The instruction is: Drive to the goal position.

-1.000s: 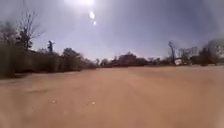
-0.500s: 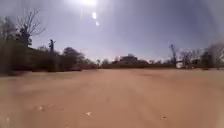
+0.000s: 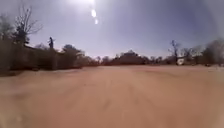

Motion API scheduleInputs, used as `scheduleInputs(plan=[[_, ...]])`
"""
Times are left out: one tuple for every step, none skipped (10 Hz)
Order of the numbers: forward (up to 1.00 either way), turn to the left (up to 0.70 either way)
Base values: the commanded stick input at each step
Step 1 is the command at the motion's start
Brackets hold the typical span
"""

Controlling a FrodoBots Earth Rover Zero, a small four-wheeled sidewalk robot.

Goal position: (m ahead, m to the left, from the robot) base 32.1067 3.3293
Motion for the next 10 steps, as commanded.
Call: scheduleInputs(plan=[[0.85,0.00],[0.85,0.00],[0.85,0.00],[0.85,0.00],[0.85,0.00],[0.85,0.00],[0.85,0.00],[0.85,0.00],[0.85,0.00],[0.85,0.00]])
